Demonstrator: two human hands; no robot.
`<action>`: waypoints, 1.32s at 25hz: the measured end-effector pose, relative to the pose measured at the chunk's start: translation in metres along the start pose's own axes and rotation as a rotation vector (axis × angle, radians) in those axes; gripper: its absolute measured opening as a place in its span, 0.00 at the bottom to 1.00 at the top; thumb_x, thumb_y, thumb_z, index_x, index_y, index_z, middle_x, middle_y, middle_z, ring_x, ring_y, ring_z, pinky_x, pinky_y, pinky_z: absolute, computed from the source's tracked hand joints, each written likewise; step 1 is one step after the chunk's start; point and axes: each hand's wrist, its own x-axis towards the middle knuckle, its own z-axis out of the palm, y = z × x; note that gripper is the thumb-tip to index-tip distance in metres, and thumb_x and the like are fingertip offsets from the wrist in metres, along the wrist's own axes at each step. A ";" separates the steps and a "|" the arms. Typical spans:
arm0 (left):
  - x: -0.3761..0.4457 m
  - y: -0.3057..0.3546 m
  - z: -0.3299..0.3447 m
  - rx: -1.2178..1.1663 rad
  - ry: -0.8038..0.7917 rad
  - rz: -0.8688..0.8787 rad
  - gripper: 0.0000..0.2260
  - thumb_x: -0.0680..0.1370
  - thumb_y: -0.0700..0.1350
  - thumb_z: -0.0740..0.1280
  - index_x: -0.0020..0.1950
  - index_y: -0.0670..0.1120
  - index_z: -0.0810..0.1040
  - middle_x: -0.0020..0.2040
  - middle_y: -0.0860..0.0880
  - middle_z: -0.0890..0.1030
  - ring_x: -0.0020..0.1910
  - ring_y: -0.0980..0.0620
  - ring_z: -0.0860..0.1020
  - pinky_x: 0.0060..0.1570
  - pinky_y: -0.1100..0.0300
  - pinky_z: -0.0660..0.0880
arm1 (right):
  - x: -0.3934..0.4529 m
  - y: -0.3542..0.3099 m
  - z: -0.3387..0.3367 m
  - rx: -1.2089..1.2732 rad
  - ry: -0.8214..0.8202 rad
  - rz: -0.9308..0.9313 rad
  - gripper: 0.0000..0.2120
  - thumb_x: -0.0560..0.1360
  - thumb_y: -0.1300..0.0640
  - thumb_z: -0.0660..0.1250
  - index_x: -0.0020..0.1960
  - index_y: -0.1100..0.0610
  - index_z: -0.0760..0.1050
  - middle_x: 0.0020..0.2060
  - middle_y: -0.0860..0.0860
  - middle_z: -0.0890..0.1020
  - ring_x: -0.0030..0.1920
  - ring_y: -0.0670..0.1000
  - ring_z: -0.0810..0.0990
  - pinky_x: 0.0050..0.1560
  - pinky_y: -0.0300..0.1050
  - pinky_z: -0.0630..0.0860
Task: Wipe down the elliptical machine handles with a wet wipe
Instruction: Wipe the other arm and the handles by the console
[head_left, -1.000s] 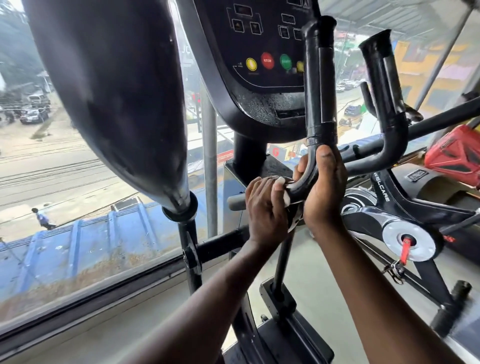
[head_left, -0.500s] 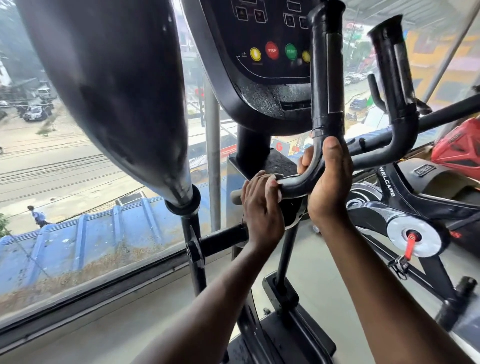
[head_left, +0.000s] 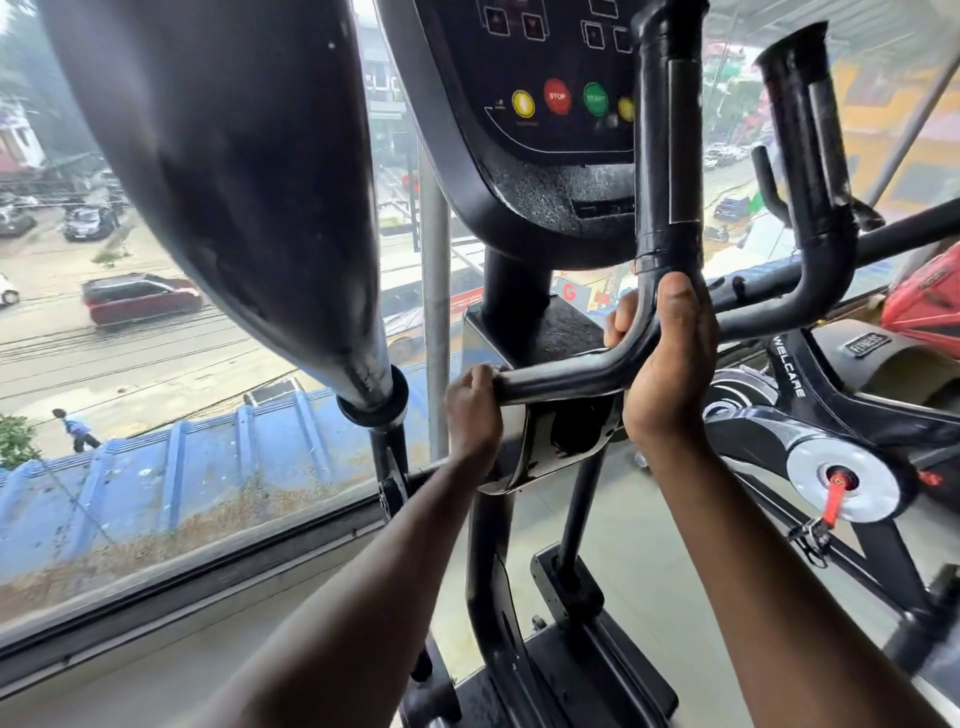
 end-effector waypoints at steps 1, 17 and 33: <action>-0.010 0.002 0.005 0.005 0.003 0.099 0.14 0.77 0.46 0.58 0.32 0.48 0.76 0.33 0.54 0.75 0.36 0.57 0.72 0.41 0.58 0.68 | 0.001 0.001 -0.001 0.002 -0.005 -0.006 0.13 0.73 0.46 0.60 0.41 0.56 0.67 0.28 0.49 0.71 0.28 0.49 0.70 0.31 0.44 0.68; 0.020 -0.001 0.001 -0.373 0.046 -0.346 0.16 0.80 0.36 0.54 0.45 0.43 0.80 0.45 0.45 0.81 0.49 0.48 0.78 0.62 0.54 0.73 | 0.000 0.000 0.000 0.013 -0.005 0.002 0.10 0.73 0.46 0.61 0.41 0.53 0.70 0.27 0.47 0.72 0.28 0.49 0.70 0.30 0.44 0.67; -0.060 0.077 0.029 0.166 -0.104 0.257 0.15 0.71 0.52 0.56 0.24 0.51 0.70 0.24 0.53 0.66 0.30 0.50 0.64 0.36 0.54 0.62 | -0.002 -0.011 -0.005 -0.044 -0.058 0.103 0.07 0.72 0.41 0.62 0.42 0.43 0.73 0.34 0.52 0.73 0.36 0.55 0.71 0.40 0.59 0.71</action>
